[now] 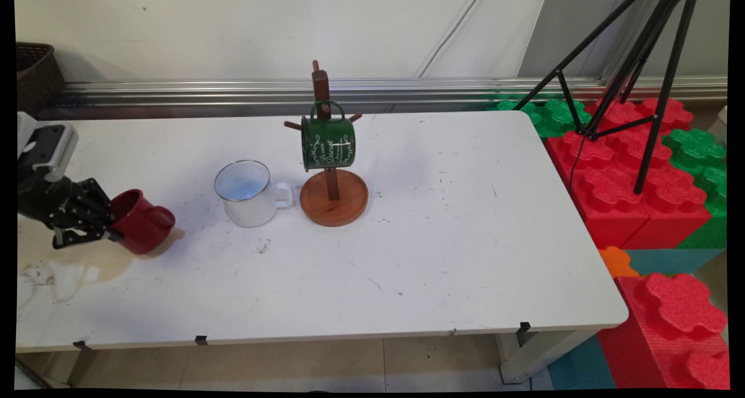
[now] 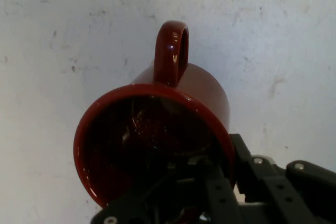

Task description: Place the picked object on the table

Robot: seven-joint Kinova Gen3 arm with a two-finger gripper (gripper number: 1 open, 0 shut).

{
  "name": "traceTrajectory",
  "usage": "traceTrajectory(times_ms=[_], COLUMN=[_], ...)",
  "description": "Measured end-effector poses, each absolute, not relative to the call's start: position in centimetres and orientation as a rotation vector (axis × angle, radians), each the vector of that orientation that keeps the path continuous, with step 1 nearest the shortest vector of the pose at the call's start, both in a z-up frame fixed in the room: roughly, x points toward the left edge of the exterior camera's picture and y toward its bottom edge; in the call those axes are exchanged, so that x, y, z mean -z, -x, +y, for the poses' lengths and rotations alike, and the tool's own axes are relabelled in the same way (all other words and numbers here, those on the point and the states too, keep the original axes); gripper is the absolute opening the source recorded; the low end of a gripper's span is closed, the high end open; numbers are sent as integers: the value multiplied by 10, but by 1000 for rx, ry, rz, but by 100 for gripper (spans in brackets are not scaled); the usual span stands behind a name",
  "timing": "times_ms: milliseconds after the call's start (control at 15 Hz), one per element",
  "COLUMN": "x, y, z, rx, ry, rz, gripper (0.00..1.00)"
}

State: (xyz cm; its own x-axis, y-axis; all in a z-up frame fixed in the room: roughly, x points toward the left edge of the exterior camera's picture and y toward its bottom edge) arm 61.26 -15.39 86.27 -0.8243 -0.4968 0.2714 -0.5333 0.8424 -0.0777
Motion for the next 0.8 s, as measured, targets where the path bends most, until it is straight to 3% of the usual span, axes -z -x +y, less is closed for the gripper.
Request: traceTrajectory(times_ms=[600,667,800], x=[-847,-846,-845], y=[-614,-614,-613], z=[-152,-152,-152], rx=[-223,-224,-225], ry=[-768,-766,-765], rz=[-2807,-2807,-2806], gripper=[0,100,100])
